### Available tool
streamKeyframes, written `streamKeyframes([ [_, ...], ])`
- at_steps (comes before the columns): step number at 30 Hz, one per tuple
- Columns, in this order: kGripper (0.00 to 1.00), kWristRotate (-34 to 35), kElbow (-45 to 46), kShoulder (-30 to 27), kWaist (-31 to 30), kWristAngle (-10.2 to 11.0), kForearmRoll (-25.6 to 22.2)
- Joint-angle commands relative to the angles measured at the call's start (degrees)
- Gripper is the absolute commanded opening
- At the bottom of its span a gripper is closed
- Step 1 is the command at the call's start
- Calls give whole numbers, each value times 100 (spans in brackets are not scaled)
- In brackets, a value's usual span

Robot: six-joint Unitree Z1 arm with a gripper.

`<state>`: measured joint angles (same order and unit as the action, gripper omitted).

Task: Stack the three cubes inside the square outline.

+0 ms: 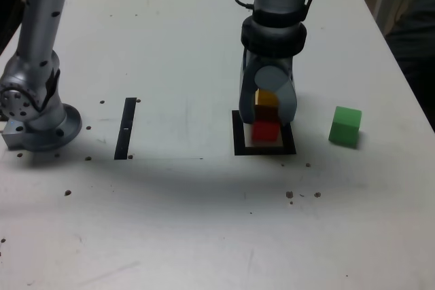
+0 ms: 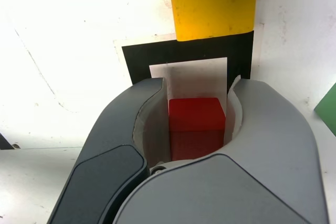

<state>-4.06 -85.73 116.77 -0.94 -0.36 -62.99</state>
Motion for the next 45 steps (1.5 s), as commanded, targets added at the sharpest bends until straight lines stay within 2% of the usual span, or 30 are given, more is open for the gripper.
streamKeyframes([
  [1, 23, 10, 30, 38, -11, -8, 40],
  [6, 23, 10, 63, 62, -10, -8, 93],
  [8, 26, 8, 73, 73, -7, -8, 101],
  [10, 39, 4, 89, 79, -4, -8, 106],
  [15, 87, -11, 147, 87, 3, -21, 114],
  [16, 94, -13, 160, 89, 4, -28, 115],
  [17, 96, -15, 169, 90, 6, -33, 115],
  [27, 99, -16, 199, 69, 23, -9, 94],
  [39, 99, -105, -92, -114, 162, 404, -326],
  [45, 99, -365, -398, -41, 464, 519, -643],
])
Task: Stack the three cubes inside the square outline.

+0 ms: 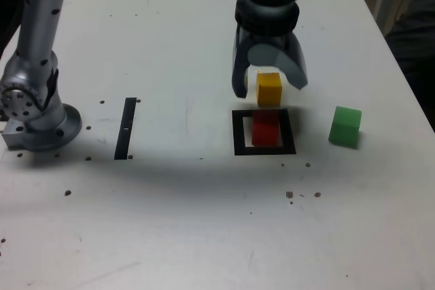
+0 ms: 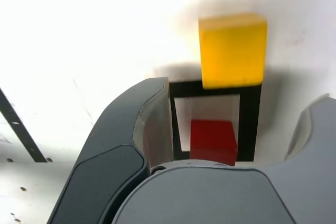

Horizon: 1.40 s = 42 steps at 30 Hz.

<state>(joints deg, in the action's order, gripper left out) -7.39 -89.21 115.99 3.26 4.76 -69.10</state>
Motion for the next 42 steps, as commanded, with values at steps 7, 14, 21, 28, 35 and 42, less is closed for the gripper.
streamKeyframes([
  [7, 99, -361, -377, 281, 446, 7, -266],
  [14, 97, -576, -598, 585, 705, -30, -355],
  [21, 88, -649, -824, 879, 817, -122, -537],
  [28, 70, -657, -882, 1053, 825, -237, -574],
  [35, 35, -653, -921, 1094, 808, -242, -526],
  [42, 23, -694, -953, 1082, 777, -248, -469],
])
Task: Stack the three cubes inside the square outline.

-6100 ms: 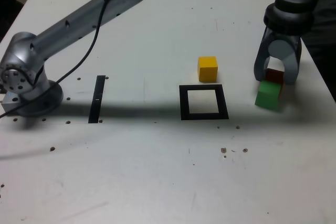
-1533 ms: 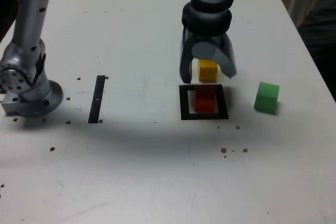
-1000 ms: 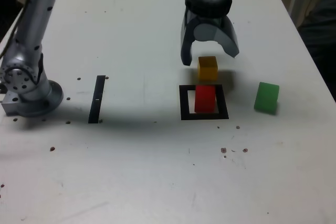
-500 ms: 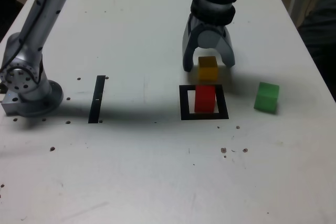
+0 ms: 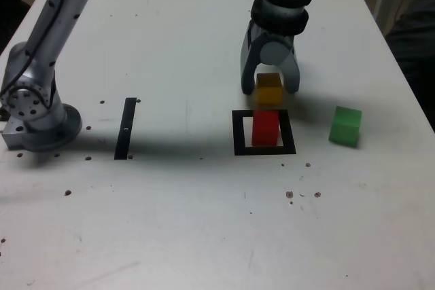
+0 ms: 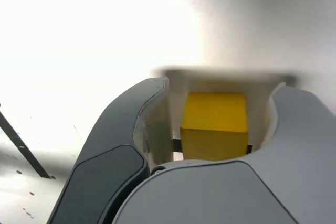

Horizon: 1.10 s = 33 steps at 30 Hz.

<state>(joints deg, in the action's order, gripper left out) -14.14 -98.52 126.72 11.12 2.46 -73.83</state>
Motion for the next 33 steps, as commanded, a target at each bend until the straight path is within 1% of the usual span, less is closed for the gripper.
streamKeyframes([
  [1, 23, -26, -23, 9, -10, -28, 3],
  [18, 23, -79, -57, -52, -47, -61, -28],
  [23, 23, -73, -75, -290, -156, -58, -150],
  [30, 23, 63, -162, -719, -493, 34, -504],
  [33, 23, 137, -169, -815, -671, -7, -614],
])
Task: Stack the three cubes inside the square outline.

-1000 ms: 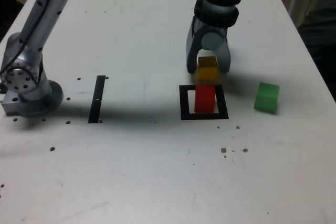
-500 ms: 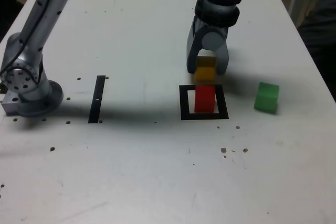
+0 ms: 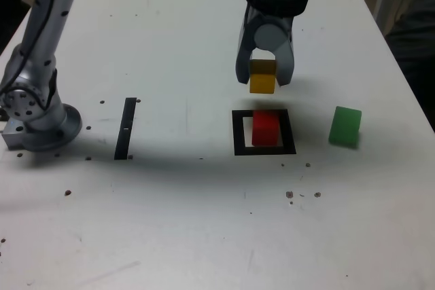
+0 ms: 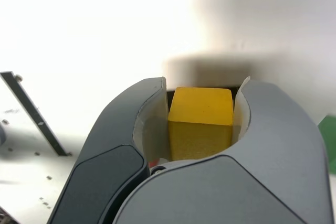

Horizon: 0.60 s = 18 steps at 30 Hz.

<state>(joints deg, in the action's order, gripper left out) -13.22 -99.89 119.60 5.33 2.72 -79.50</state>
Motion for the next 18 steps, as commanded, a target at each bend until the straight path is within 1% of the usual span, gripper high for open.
streamKeyframes([
  [1, 23, 74, -31, -124, -156, -62, -70],
  [11, 23, 397, -8, -166, -705, -345, -101],
  [18, 23, 460, -10, -82, -794, -430, -65],
])
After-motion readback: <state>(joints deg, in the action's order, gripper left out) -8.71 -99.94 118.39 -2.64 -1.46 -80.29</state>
